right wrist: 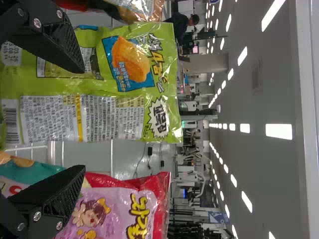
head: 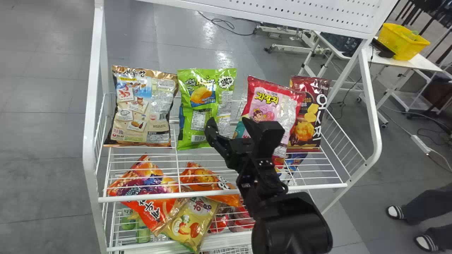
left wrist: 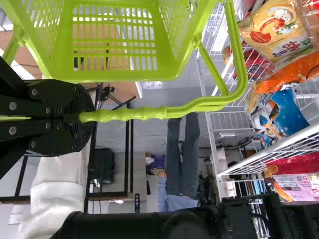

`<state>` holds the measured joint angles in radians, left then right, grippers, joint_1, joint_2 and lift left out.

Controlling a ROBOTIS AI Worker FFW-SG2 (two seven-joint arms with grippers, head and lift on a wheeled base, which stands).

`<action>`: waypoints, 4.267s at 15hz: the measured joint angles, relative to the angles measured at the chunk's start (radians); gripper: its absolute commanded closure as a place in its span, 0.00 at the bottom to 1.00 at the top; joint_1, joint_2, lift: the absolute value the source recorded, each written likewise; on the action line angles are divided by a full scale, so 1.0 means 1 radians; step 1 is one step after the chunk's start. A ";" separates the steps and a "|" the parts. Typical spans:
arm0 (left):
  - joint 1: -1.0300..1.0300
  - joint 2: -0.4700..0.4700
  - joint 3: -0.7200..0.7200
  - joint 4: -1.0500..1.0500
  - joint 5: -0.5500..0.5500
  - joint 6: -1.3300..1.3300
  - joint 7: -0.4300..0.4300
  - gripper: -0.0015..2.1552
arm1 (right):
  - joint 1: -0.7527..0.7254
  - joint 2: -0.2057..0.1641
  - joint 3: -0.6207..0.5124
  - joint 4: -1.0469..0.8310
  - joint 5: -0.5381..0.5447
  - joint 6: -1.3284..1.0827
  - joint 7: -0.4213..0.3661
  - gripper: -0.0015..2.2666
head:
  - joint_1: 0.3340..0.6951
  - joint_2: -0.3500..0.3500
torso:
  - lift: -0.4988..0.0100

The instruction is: Hold basket handle with left hand then pick Gkobukchip with right hand and place into basket

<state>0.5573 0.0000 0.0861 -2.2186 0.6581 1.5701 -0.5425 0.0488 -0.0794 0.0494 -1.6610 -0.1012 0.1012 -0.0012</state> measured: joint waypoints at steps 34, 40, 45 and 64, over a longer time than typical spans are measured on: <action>0.054 0.000 -0.063 -0.062 -0.028 0.000 -0.012 0.91 | 0.150 -0.023 -0.126 -0.311 -0.334 0.162 0.185 0.73 | 1.00 0.00 | 0.92; 0.069 0.000 -0.077 -0.074 -0.031 0.000 -0.016 0.91 | 0.203 -0.022 -0.113 -0.388 -0.391 0.224 0.251 0.73 | 1.00 0.00 | 0.92; 0.072 0.000 -0.111 -0.078 -0.043 0.000 -0.016 0.91 | 0.329 -0.023 -0.193 -0.560 -0.494 0.378 0.305 0.73 | 1.00 0.00 | 0.92; 0.100 0.000 -0.122 -0.076 -0.082 0.000 -0.015 0.91 | 0.627 -0.078 -0.628 -0.862 -0.718 1.451 0.347 0.73 | 1.00 0.00 | 0.92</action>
<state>0.6574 0.0000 -0.0354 -2.2941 0.5762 1.5701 -0.5575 0.6758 -0.1577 -0.5782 -2.5231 -0.8196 1.5527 0.3453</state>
